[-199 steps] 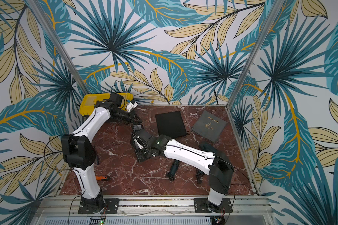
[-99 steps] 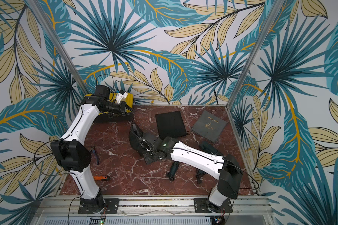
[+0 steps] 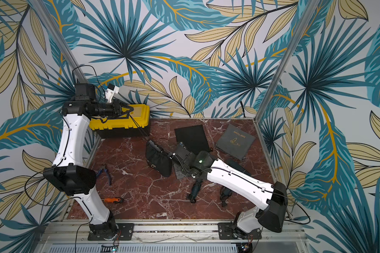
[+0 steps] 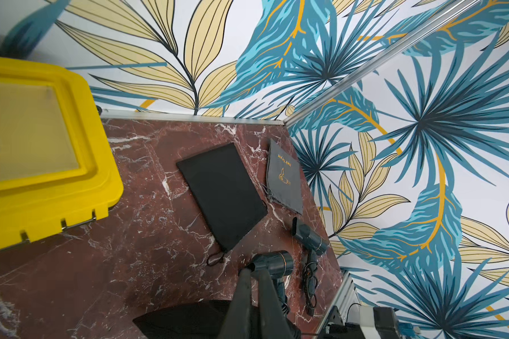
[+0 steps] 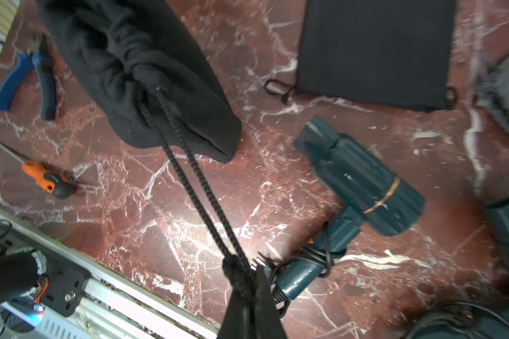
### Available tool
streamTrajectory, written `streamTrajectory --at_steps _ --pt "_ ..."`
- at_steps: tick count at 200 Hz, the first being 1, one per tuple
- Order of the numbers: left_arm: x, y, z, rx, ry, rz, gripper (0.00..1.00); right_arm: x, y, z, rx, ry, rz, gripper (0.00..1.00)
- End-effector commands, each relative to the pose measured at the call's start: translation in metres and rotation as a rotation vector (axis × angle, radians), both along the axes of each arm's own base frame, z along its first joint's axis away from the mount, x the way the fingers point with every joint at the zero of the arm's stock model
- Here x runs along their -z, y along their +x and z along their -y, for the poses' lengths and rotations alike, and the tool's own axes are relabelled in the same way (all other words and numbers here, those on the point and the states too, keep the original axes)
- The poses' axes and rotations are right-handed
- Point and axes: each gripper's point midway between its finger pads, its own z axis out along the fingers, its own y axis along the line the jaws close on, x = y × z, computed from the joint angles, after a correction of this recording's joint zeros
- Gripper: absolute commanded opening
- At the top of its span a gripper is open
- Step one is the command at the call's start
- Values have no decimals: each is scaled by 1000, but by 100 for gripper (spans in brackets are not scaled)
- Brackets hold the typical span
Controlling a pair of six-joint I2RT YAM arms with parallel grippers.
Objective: Pack away hair dryers
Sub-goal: Pull the drawstrings on both sides of the drawstring bag.
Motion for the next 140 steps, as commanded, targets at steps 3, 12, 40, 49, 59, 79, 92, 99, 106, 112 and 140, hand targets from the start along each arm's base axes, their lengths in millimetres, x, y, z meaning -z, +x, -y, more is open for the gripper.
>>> streamTrajectory --at_steps 3,12,40,49,59,79,92,99,106,112,140 --pt "-56 -11 -17 -38 25 177 0 7 -4 50 117 -121 -11 0" --pt "-61 -12 -23 -48 25 192 0 4 -3 59 147 -123 1 0" --pt "-78 -11 -50 -106 17 225 0 0 1 88 247 -118 24 0" --pt "-81 -10 -60 -129 12 229 0 -2 2 96 273 -96 31 0" --pt "-85 -10 -68 -146 14 239 0 -3 2 104 303 -71 37 0" --pt "-89 -11 -80 -162 15 254 0 -5 4 119 353 -15 52 0" --pt "-89 -11 -87 -178 23 260 0 -5 2 128 374 -3 51 0" --pt "-90 -11 -89 -179 28 265 0 -5 2 133 385 2 49 0" --pt "-90 -12 -92 -185 34 269 0 -3 1 139 398 4 47 0" --pt "-90 -12 -94 -190 39 274 0 -2 0 143 408 9 44 0" --pt "-91 -14 -104 -211 64 290 0 4 -5 157 443 24 26 0"
